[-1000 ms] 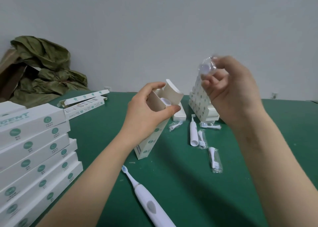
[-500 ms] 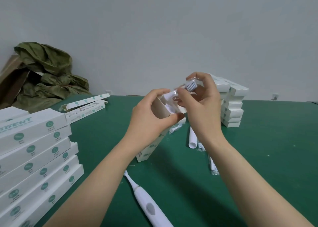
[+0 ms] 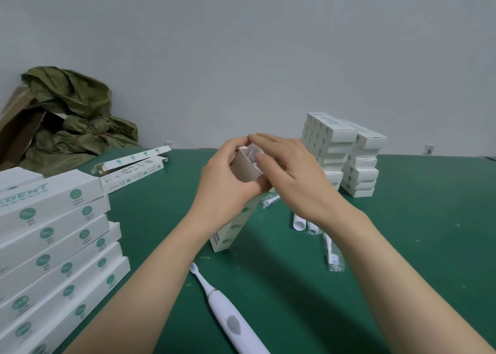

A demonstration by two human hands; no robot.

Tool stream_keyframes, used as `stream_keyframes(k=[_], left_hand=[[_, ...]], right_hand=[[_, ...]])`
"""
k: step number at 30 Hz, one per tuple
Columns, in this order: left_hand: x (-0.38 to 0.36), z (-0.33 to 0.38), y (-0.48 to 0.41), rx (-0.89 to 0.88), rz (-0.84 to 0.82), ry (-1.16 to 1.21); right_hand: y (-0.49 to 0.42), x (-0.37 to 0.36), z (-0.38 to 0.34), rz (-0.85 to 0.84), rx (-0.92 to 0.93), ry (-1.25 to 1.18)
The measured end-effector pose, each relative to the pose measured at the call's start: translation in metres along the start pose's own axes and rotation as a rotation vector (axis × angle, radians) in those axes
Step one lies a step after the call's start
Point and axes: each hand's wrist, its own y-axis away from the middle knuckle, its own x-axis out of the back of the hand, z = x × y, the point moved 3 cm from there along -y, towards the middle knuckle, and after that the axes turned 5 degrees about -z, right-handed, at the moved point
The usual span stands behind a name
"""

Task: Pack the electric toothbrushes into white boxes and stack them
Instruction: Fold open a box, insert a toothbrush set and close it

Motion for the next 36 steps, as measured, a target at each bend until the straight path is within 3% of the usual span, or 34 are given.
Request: stream_keyframes(k=[4,9,15,19,21,23,26,30,36], left_hand=[[-0.001,-0.002,0.001,0.0,-0.012,-0.031],[0.003,-0.003,-0.002,0.011,0.024,-0.032],[-0.007,-0.001,0.005,-0.008,-0.18,-0.091],[-0.01,0.0,0.009,-0.061,-0.015,-0.052],[-0.008,-0.003,0.009,-0.033,0.01,-0.008],[-0.007,-0.003,0.009,-0.03,-0.02,0.041],[-0.009,0.002,0.011,-0.101,-0.007,0.081],[-0.01,0.004,0.011,-0.168,0.129,-0.036],[-0.012,0.003,0.008,-0.111,0.163,0.039]], right_hand=[[0.003,0.015,0.002,0.205,-0.041,-0.166],[0.002,0.007,0.0,-0.076,0.011,-0.031],[0.002,0.006,0.007,-0.098,-0.064,-0.037],[0.001,0.008,0.013,0.114,-0.081,-0.251],[0.001,0.011,0.021,0.226,-0.199,-0.332],[0.001,0.008,0.027,0.167,-0.322,-0.43],[0.001,-0.003,0.019,0.008,-0.311,-0.573],[0.0,-0.014,0.012,-0.035,-0.293,-0.662],[0.002,-0.017,0.004,-0.028,-0.35,-0.893]])
